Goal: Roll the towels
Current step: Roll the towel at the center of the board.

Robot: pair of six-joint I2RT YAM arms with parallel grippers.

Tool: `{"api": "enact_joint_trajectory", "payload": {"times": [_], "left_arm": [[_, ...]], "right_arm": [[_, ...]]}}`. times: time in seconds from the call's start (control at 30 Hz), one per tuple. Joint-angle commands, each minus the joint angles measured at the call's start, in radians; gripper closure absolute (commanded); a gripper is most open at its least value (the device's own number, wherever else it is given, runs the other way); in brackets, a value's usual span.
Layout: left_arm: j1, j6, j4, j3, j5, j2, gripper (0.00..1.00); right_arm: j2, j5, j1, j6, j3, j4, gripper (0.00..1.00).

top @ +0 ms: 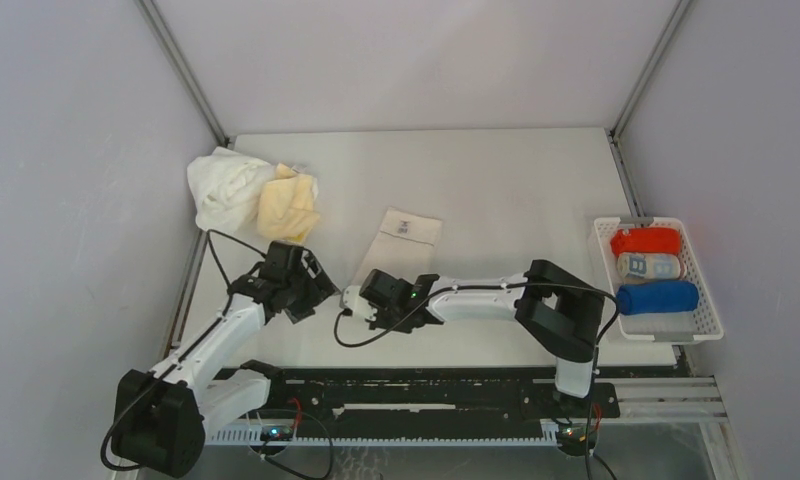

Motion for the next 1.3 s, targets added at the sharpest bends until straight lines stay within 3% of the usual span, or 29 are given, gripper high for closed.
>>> {"api": "enact_joint_trajectory", "payload": {"times": [0.0,0.17,0.47,1.03,1.27], "left_arm": [[0.092,0.028,0.023,0.0,0.051,-0.013,0.21],[0.107,0.005,0.048,-0.017,0.099,-0.014,0.21],[0.102,-0.099,0.183,-0.127,0.196,0.011,0.22],[0.056,-0.15,0.202,-0.127,0.135,0.081,0.3],[0.032,-0.159,0.206,-0.1,0.1,0.119,0.35]], "right_arm": [[0.068,-0.047,0.039,0.094,0.089,0.02,1.0],[0.086,-0.098,0.027,0.179,0.146,0.027,1.0],[0.01,-0.332,-0.066,0.31,0.046,0.147,1.0],[-0.033,-0.757,-0.285,0.646,-0.155,0.541,1.0],[-0.01,-0.817,-0.314,0.715,-0.167,0.608,1.0]]}}
